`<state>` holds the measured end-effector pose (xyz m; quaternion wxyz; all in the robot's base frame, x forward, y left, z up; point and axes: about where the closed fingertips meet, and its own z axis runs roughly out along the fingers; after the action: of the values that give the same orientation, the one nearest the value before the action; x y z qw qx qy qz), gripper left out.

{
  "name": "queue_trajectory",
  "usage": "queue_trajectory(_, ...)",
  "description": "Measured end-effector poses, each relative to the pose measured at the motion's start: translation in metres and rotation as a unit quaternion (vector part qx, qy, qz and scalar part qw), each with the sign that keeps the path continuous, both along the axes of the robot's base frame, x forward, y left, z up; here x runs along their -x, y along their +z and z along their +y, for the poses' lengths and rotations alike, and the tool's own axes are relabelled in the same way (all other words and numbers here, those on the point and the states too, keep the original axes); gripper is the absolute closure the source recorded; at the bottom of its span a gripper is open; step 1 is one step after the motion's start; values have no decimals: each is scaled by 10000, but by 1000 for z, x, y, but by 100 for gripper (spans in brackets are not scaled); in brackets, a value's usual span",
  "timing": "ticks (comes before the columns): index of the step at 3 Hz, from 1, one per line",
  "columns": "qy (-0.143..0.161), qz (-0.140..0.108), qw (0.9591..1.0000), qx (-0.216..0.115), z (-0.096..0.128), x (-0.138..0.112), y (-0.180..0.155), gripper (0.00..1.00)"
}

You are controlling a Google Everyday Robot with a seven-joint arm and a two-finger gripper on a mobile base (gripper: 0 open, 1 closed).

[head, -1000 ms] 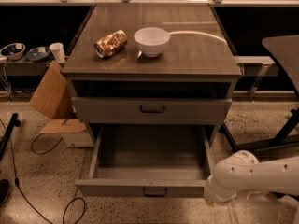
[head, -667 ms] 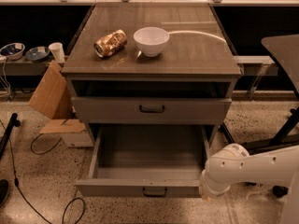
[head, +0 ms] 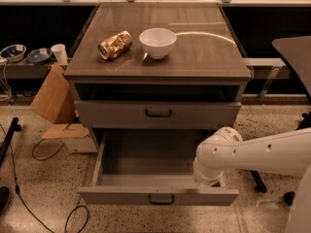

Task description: Close middle drawer

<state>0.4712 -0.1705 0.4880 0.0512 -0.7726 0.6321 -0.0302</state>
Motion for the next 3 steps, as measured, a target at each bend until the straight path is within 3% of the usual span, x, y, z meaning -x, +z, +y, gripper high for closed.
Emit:
queue_trajectory(1,-212,-52,9998,-41,2,-12,16,100)
queue_trajectory(3,-692,204,9972,213,-40,-10,9,100)
